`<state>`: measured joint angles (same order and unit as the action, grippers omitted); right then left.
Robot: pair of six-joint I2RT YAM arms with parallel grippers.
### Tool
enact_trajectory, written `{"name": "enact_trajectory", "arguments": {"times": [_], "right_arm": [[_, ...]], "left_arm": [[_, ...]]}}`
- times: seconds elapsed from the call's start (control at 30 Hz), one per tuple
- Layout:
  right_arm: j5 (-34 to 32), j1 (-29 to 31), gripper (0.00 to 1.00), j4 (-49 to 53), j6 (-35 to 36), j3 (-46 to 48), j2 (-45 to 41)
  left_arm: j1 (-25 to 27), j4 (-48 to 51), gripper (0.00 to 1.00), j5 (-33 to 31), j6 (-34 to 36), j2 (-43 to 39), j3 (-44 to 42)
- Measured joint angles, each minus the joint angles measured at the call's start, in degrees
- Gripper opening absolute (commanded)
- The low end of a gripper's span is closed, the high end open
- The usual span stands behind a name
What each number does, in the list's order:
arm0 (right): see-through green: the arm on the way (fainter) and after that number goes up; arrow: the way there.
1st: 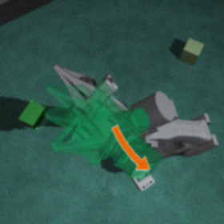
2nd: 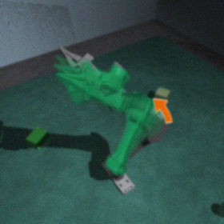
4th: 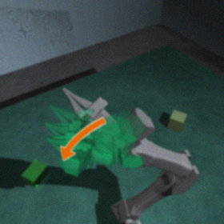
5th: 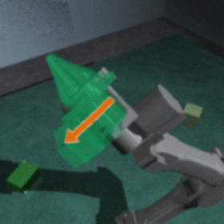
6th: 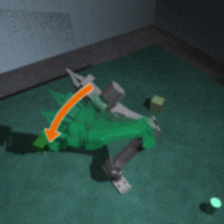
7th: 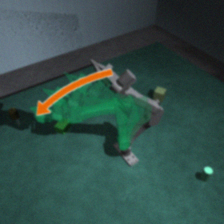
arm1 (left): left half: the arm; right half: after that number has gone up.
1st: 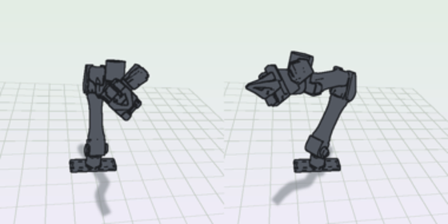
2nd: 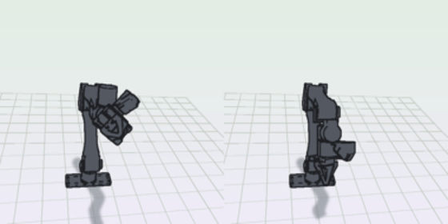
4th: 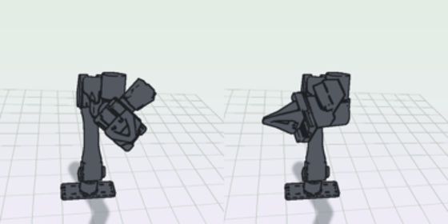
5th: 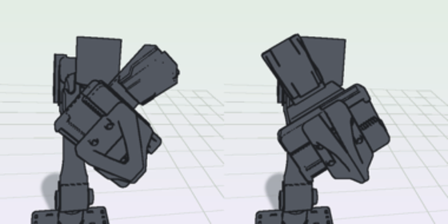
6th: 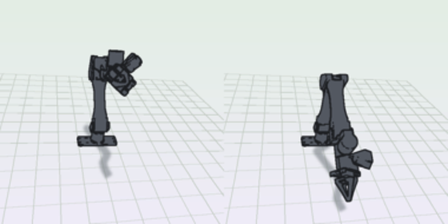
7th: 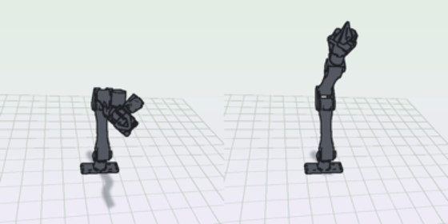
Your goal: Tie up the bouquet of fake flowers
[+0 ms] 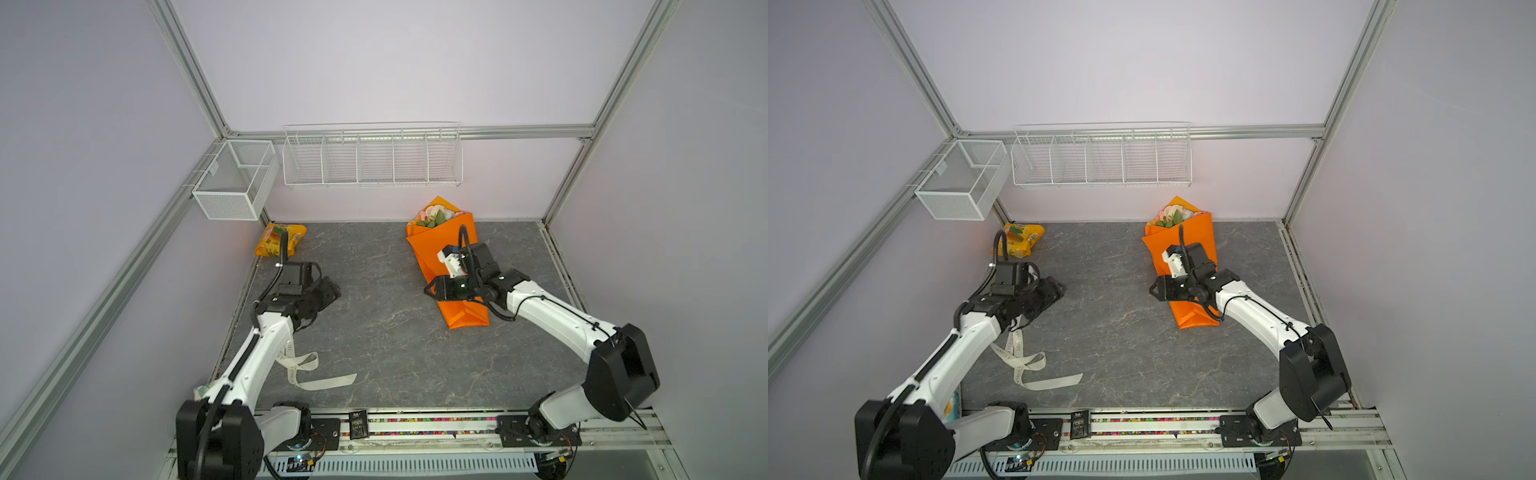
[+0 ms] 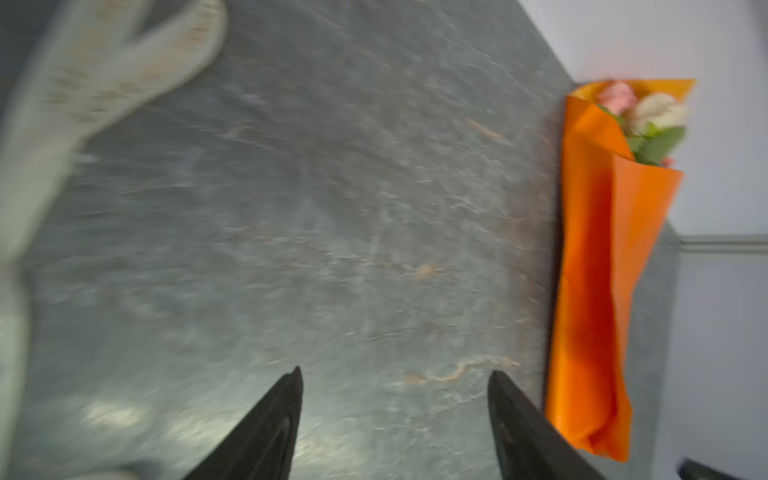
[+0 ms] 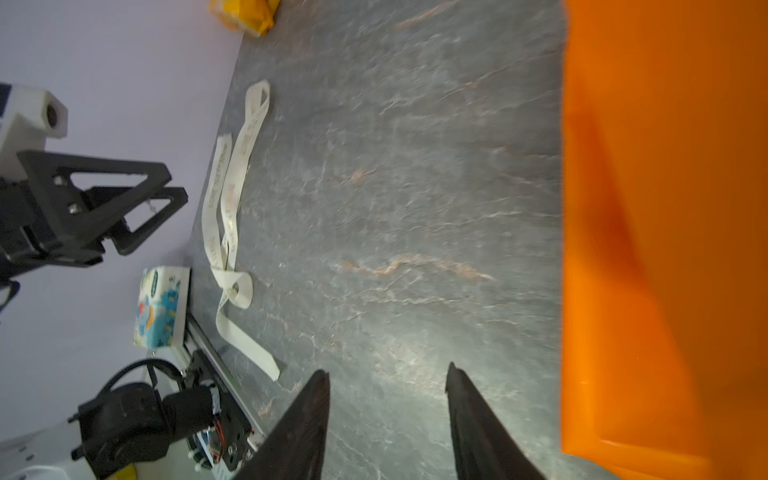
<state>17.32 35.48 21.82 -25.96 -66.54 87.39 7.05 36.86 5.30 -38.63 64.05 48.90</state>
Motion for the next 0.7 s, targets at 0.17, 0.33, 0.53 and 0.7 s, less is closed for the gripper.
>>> {"name": "enact_trajectory", "arguments": {"times": [0.17,0.33,0.53,0.7], "right_arm": [[-4.92,12.66,0.49,0.44,-0.42,-5.18,5.86],[-8.04,17.7,0.49,1.09,-1.64,-6.25,9.97],[-8.98,18.14,0.49,1.16,-2.91,-6.19,10.03],[-9.16,18.14,0.49,1.46,-2.93,-6.08,9.99]], "left_arm": [[1.46,11.91,0.67,-8.28,-1.38,-11.43,-3.21],[4.7,15.78,0.7,-9.4,-5.42,-10.4,-4.96],[9.42,15.96,0.7,-11.5,-9.16,-4.24,-9.66],[9.49,12.63,0.67,-11.82,-9.88,-0.24,-13.4]]}}
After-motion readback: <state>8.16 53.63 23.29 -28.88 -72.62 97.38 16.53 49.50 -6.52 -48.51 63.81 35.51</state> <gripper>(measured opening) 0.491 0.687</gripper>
